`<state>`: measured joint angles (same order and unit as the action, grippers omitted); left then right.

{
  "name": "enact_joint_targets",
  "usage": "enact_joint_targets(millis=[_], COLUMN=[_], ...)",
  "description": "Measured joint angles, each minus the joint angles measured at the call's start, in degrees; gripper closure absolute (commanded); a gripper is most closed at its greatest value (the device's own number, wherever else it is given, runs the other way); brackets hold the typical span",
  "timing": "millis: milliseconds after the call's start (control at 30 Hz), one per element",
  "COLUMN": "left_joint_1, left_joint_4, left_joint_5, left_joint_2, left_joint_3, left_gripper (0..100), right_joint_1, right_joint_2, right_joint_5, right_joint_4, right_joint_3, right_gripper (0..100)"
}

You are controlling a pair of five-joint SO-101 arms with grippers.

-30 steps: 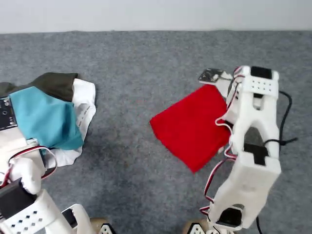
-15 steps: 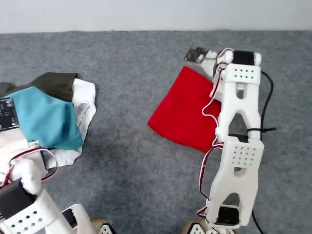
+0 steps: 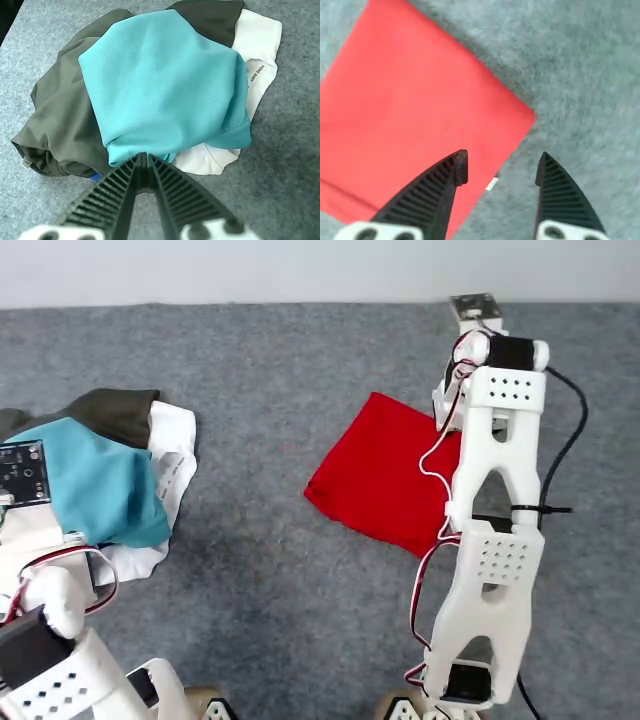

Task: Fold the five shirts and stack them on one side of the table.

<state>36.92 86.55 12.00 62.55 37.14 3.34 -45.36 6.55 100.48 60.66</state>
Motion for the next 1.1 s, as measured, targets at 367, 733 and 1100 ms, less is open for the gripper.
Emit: enact_joint_targets(millis=[367, 733, 1100], left_joint_1=[0.0, -0.09, -0.09], left_joint_4=[0.0, 0.0, 0.0], left_joint_5=[1.14, 1.14, 1.14], left_joint_2=[0.0, 0.0, 0.0], left_joint_3=[0.0, 0.0, 0.0], left_gripper=[98, 98, 98], right_joint_1=[-6.15, -9.58, -10.46], right_joint_2=[20.92, 19.6, 5.1], right_joint_5=[-23.12, -34.81, -36.75], right_joint_4=[0.0, -16.09, -24.0], right_joint_3=[-28.84, -41.49, -40.7], right_gripper=[58.2, 58.2, 74.4])
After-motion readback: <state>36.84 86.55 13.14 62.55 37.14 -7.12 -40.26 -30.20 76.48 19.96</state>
